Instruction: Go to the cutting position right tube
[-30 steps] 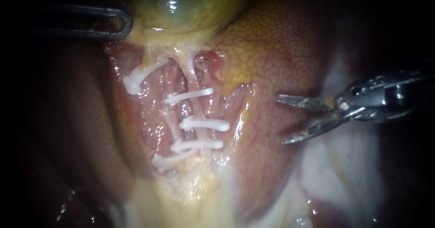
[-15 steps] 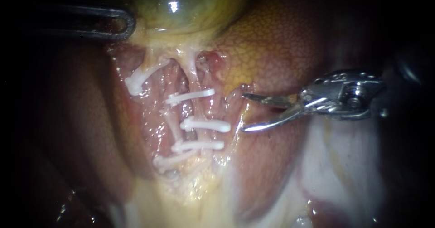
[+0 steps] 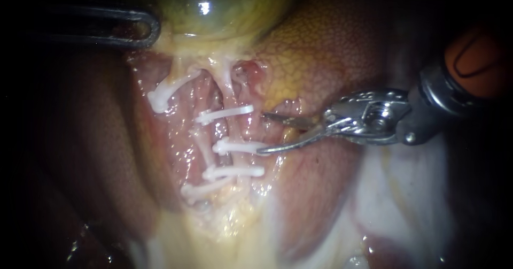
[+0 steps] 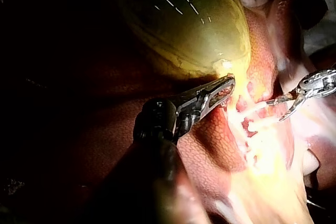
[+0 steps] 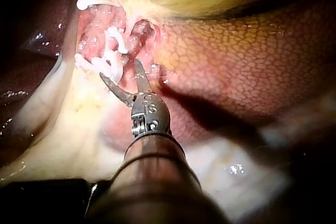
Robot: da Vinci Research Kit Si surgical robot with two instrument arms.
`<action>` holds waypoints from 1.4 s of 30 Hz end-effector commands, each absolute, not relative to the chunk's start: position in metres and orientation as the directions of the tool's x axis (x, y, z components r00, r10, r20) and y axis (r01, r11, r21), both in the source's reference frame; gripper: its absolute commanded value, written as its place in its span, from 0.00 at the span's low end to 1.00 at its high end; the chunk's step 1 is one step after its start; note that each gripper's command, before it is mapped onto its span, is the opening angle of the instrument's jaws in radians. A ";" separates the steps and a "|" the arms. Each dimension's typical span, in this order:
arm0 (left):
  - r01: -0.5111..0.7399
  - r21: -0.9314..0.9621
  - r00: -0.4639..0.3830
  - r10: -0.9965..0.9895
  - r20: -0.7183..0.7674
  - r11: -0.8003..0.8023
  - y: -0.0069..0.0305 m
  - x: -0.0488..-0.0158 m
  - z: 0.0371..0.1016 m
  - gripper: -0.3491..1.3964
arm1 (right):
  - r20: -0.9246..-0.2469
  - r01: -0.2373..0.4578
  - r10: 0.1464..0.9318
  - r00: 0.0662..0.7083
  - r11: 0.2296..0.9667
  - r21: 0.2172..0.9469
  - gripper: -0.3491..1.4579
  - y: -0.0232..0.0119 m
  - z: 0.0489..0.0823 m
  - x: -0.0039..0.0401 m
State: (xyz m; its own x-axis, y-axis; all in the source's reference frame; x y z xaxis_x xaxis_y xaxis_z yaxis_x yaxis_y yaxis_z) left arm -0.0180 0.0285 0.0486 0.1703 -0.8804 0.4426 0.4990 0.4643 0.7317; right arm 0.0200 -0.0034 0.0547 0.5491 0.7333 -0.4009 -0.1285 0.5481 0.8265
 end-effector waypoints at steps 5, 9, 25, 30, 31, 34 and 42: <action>0.497 0.733 0.171 -0.881 0.442 0.465 0.0285 -0.0181 0.0486 0.00 | -0.401 -0.132 0.734 0.549 0.550 0.825 0.86 -0.0033 0.0557 0.0204; 0.498 0.733 0.171 -0.880 0.442 0.465 0.0285 -0.0181 0.0486 0.00 | -0.407 -0.108 0.732 0.547 0.543 0.833 0.86 -0.0034 0.0564 0.0210; 0.496 0.734 0.172 -0.881 0.441 0.465 0.0284 -0.0181 0.0486 0.00 | -0.472 0.099 0.751 0.462 0.486 0.868 0.83 -0.0025 0.0579 0.0233; 0.496 0.734 0.172 -0.881 0.441 0.465 0.0284 -0.0181 0.0485 0.00 | -0.493 0.163 0.753 0.436 0.473 0.866 0.79 -0.0024 0.0582 0.0240; 0.496 0.734 0.172 -0.881 0.441 0.465 0.0284 -0.0181 0.0485 0.00 | -0.500 0.180 0.752 0.430 0.471 0.864 0.78 -0.0025 0.0583 0.0242; 0.496 0.734 0.172 -0.881 0.441 0.464 0.0284 -0.0181 0.0485 0.00 | -0.512 0.216 0.750 0.418 0.466 0.858 0.74 -0.0027 0.0585 0.0247; 0.496 0.734 0.171 -0.881 0.441 0.464 0.0284 -0.0182 0.0485 0.00 | -0.541 0.318 0.759 0.361 0.445 0.837 0.60 -0.0029 0.0590 0.0267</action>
